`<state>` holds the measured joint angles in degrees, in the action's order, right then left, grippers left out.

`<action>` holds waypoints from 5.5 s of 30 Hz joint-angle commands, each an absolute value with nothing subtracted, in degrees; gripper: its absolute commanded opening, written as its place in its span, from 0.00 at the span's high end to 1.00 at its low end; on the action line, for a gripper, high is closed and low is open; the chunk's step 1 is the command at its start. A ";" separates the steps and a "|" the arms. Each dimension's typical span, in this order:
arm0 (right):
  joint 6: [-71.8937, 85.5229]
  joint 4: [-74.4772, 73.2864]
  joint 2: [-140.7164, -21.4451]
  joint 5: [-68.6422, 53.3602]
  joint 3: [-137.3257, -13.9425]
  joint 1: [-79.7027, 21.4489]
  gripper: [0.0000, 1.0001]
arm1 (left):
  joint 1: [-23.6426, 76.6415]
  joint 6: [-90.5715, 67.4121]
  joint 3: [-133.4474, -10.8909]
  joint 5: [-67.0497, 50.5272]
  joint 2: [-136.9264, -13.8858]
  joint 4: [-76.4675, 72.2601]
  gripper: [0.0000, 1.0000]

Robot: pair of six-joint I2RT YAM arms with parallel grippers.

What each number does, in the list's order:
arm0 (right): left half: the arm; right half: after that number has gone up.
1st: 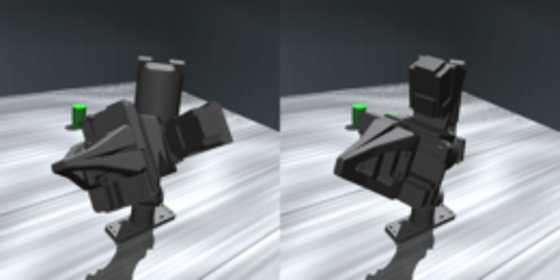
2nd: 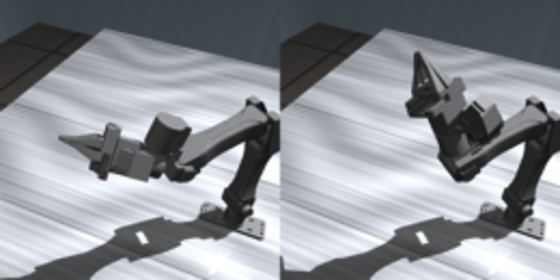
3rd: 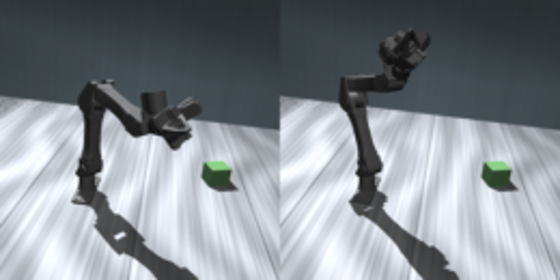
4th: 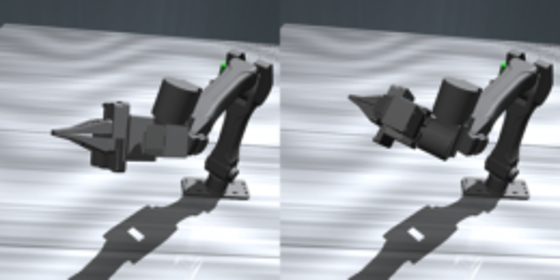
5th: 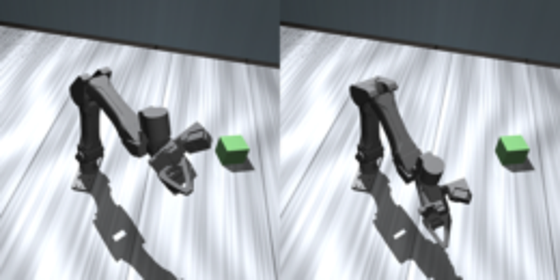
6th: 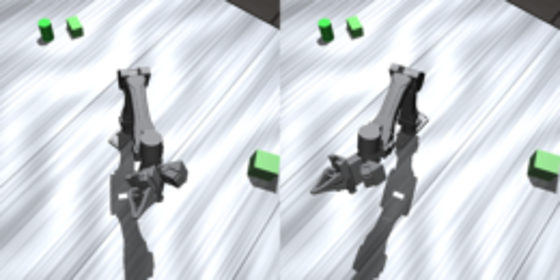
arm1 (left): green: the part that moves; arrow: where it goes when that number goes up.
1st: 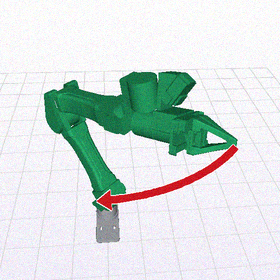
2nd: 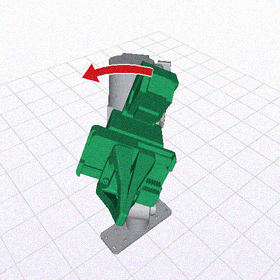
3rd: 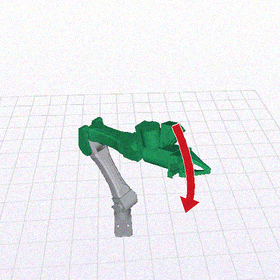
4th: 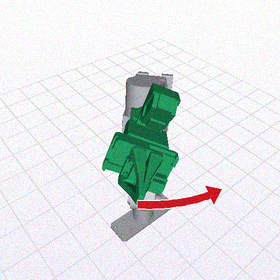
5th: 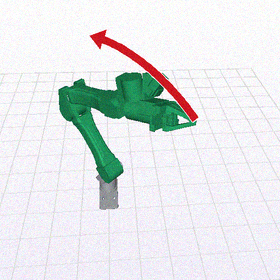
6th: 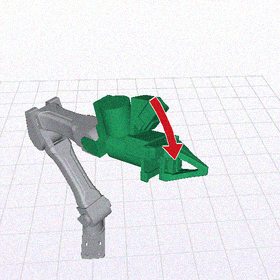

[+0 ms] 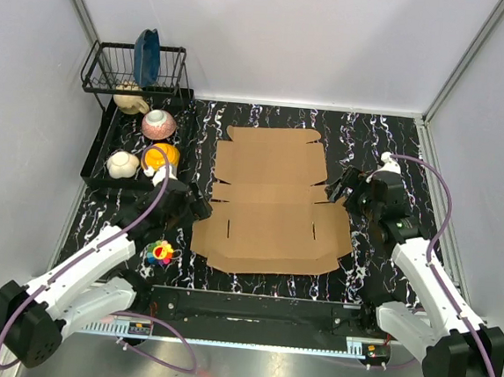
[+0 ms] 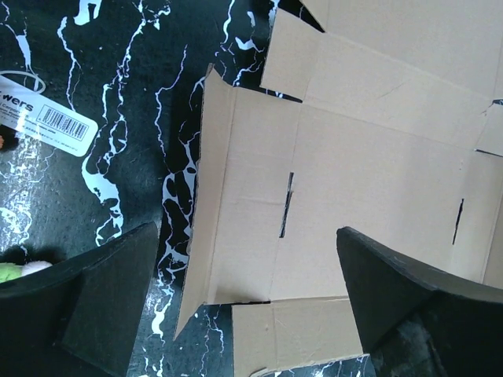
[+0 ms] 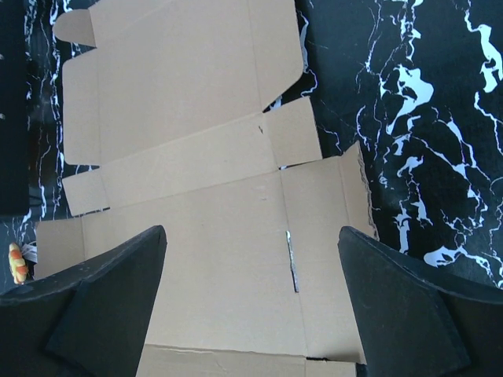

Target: Fold the paper box

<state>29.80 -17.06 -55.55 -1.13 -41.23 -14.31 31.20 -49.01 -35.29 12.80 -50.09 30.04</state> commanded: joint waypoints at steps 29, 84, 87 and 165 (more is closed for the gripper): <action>29.79 -21.09 -51.77 -4.57 -43.68 -14.68 0.04 | 31.20 -44.05 -38.40 7.91 -71.20 22.32 0.80; 24.96 -42.46 -41.39 -1.85 -71.28 -14.59 0.01 | 16.79 -32.96 -84.04 -36.94 -98.29 6.25 0.14; 25.13 -41.32 -41.48 -1.93 -69.62 -14.59 0.01 | 17.57 -35.59 -78.33 -27.54 -91.01 3.70 0.12; 18.46 -41.84 -39.02 20.56 -81.83 -17.40 0.00 | 14.44 -43.14 -91.94 -69.44 -85.56 3.18 0.97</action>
